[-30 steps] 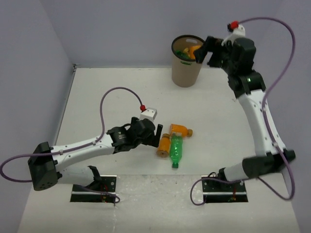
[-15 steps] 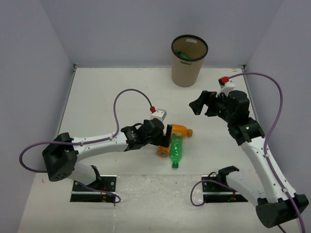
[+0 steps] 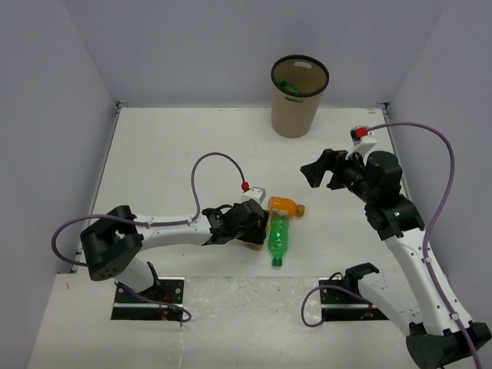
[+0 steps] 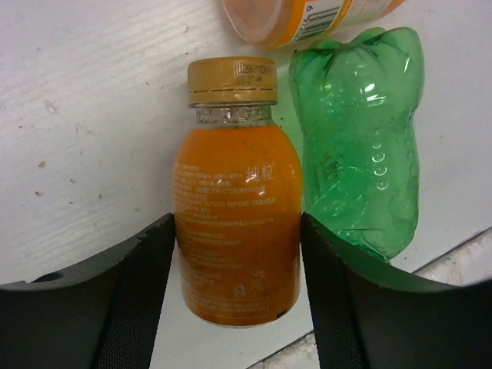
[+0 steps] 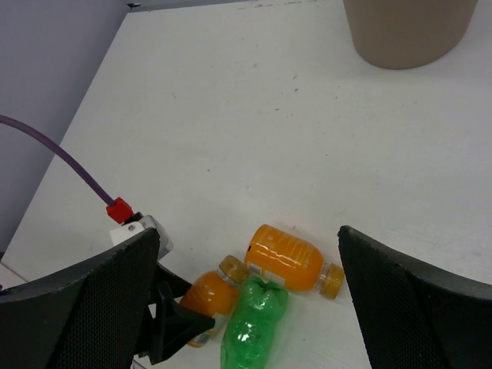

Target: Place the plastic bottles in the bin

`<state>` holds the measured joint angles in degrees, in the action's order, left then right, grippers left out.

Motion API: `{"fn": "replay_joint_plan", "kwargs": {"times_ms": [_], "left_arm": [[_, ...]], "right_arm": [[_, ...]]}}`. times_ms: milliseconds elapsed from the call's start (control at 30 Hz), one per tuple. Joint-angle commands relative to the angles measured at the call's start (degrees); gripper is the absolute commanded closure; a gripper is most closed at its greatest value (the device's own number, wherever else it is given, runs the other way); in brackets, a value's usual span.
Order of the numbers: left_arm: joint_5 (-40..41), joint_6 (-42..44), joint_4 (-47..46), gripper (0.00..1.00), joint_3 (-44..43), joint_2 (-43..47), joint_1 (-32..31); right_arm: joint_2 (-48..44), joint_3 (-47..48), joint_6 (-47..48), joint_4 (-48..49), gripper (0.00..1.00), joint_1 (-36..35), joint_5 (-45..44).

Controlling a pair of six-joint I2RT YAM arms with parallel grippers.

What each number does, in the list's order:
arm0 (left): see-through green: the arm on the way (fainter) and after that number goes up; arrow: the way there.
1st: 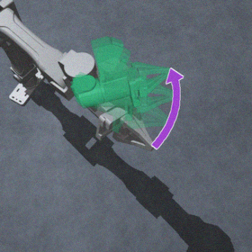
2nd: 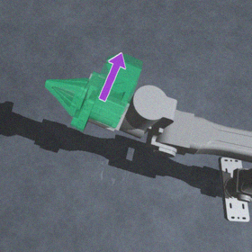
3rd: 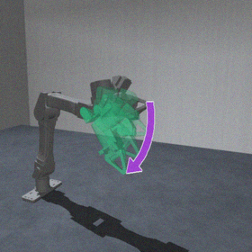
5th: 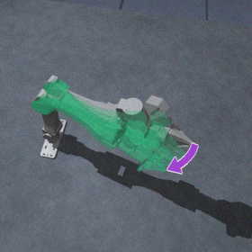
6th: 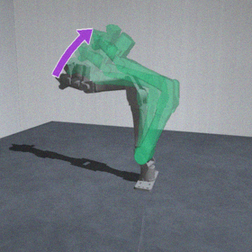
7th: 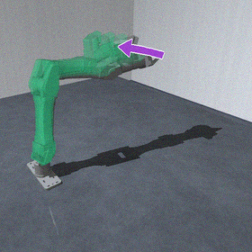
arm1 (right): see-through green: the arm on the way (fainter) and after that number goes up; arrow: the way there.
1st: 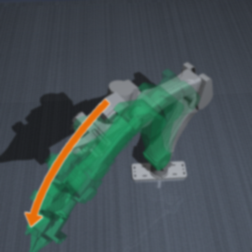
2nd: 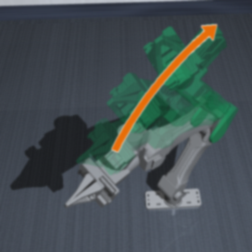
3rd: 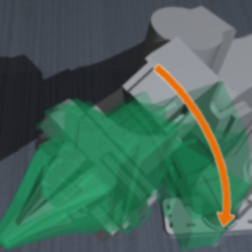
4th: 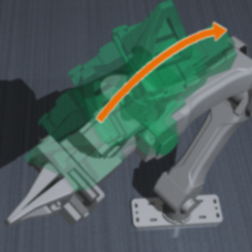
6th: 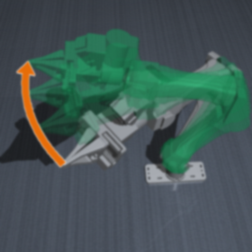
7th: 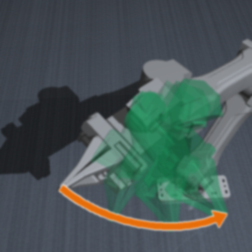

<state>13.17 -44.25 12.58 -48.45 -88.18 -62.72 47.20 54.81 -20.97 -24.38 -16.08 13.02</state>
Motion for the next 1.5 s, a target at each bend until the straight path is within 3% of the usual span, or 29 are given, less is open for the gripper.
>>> {"fn": "replay_joint_plan", "kwargs": {"times_ms": [0, 200, 267, 333, 567, 667, 767, 800, 867, 900, 933, 1067, 1167, 1200, 1300, 1333, 1467], "left_arm": [[0.45, -1.63, -1.77, 0.39, 2.82, 1.42, -0.3], [3.79, -2.24, 0.34, 0.55, 5.55, 2.58, -0.3], [4.59, -2.25, 0.34, 0.5, 6.26, 2.23, -0.3], [4.32, -2.24, -0.01, 0.38, 6.52, 1.17, -0.3], [5.02, -2.59, -0.45, 0.38, 6.43, -2.26, -0.21], [6.33, -3.03, 0.6, 0.3, 6.61, -1.47, -0.3], [8.27, -3.3, 3.14, 0.32, 6.87, 0.63, -0.3], [8.8, -3.39, 3.59, 0.34, 6.87, 1.16, -0.3], [9.94, -3.3, 4.9, 0.6, 6.96, 2.31, -0.21], [10.73, -3.39, 5.43, 0.9, 7.14, 2.75, -0.3], [11.26, -3.47, 5.87, 0.97, 7.05, 3.01, -0.3], [12.85, -3.65, 7.2, 1.0, 7.14, 5.64, -0.3], [13.28, -0.85, 1.52, 1.0, 9.5, 13.86, -1.09], [13.03, 0.03, -0.69, 1.0, 12.12, 16.87, -1.26], [7.0, 7.14, -15.43, 1.0, 19.58, 30.14, -1.27], [4.17, 11.6, -24.18, 1.0, 22.05, 36.35, -1.35], [-7.96, 18.93, -39.8, 1.0, 30.68, 47.56, -1.35]], "right_arm": [[0.08, -0.23, 0.41, 2.32, 0.01, -0.1, 0.78], [0.44, -0.49, -0.3, 3.11, 0.01, -0.1, 2.62], [0.79, -0.67, -0.39, 3.38, 0.01, -0.1, 3.59], [1.31, -0.49, -0.3, 2.94, 0.01, -0.18, 4.74], [0.35, -0.58, 0.14, 2.5, 0.01, -0.18, 4.39], [0.35, -0.58, 0.32, 2.32, 0.01, -0.18, 4.82], [0.52, -0.58, 0.41, 2.23, 0.01, -0.18, 5.26], [0.61, -0.66, 0.32, 2.32, 0.01, -0.18, 5.27], [0.61, -0.67, 0.14, 2.5, 0.01, -0.18, 5.53], [0.61, -0.67, 0.14, 2.58, 0.01, -0.18, 5.62], [0.7, -0.58, 0.05, 2.67, 0.01, -0.1, 5.7], [1.23, -0.84, -0.47, 3.55, 0.01, -0.1, 7.02], [2.97, -2.16, -1.79, 6.44, 0.01, -0.27, 13.59], [3.51, -3.46, -3.45, 7.76, 0.01, -0.79, 19.44], [5.97, -5.93, -5.83, 13.91, 0.01, -6.39, 24.33], [6.84, -6.29, -6.27, 14.79, 0.01, -8.69, 24.86], [11.68, -6.91, -9.87, 20.69, 0.01, -19.84, 29.17]]}}
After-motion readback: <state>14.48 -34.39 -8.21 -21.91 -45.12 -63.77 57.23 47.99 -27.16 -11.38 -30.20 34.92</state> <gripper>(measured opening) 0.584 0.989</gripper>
